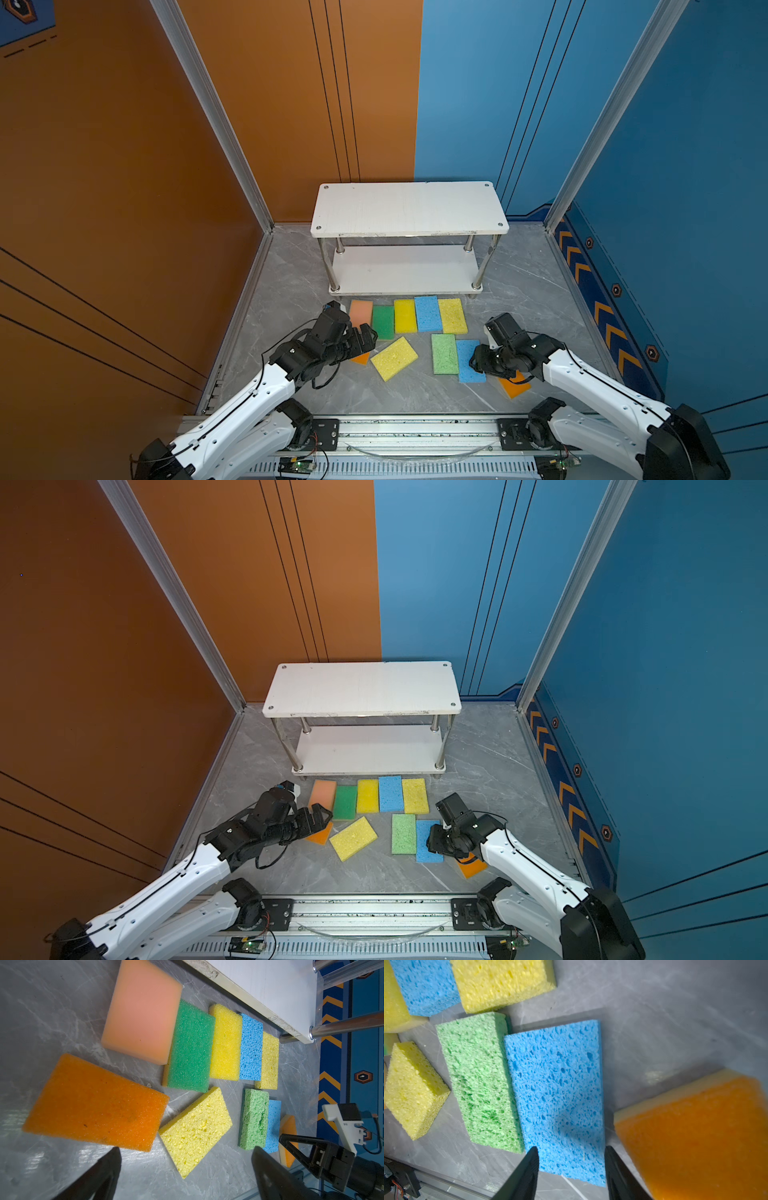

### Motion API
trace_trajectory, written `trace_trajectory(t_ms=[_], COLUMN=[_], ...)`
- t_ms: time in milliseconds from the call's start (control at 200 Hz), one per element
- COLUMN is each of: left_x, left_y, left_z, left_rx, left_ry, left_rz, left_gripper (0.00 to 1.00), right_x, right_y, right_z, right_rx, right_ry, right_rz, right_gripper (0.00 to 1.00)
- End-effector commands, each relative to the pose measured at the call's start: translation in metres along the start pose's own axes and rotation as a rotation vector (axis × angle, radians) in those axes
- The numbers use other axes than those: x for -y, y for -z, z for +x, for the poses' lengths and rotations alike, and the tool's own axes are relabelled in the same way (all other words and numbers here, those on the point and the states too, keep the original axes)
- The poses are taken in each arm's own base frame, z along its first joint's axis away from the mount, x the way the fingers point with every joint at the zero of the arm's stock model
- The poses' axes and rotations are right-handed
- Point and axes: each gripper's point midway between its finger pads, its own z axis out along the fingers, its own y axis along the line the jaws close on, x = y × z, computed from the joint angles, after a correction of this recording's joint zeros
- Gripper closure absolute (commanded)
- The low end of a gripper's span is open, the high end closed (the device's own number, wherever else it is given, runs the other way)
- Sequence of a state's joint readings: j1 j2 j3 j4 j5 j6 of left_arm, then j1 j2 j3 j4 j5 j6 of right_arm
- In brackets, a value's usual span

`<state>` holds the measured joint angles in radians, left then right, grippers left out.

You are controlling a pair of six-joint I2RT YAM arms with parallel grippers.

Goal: Place and organize the cleaning sponges onto the shelf
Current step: 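Grasp the blue sponge with the right gripper while the left gripper hovers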

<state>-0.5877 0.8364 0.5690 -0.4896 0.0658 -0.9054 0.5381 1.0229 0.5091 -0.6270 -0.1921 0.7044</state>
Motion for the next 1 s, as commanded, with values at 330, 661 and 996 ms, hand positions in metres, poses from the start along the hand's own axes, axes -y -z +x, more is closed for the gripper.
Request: trace_trajectory(t_ms=[330, 661, 996], left_x=[0.013, 0.014, 0.013], left_y=[0.004, 0.002, 0.006], left_z=[-0.007, -0.006, -0.005], left_rx=[0.002, -0.009, -0.003], left_ry=[-0.027, -0.031, -0.024], left_rz=[0.043, 0.051, 0.072], left_gripper=[0.02, 0.02, 0.02], right_x=[0.018, 0.022, 0.021], right_y=[-0.01, -0.022, -0.021], right_z=[0.005, 0.008, 0.009], right_rx=[-0.018, -0.038, -0.023], right_ry=[0.014, 0.011, -0.002], right_rz=[0.09, 0.104, 0.091], right_gripper=[0.49, 0.61, 0.97])
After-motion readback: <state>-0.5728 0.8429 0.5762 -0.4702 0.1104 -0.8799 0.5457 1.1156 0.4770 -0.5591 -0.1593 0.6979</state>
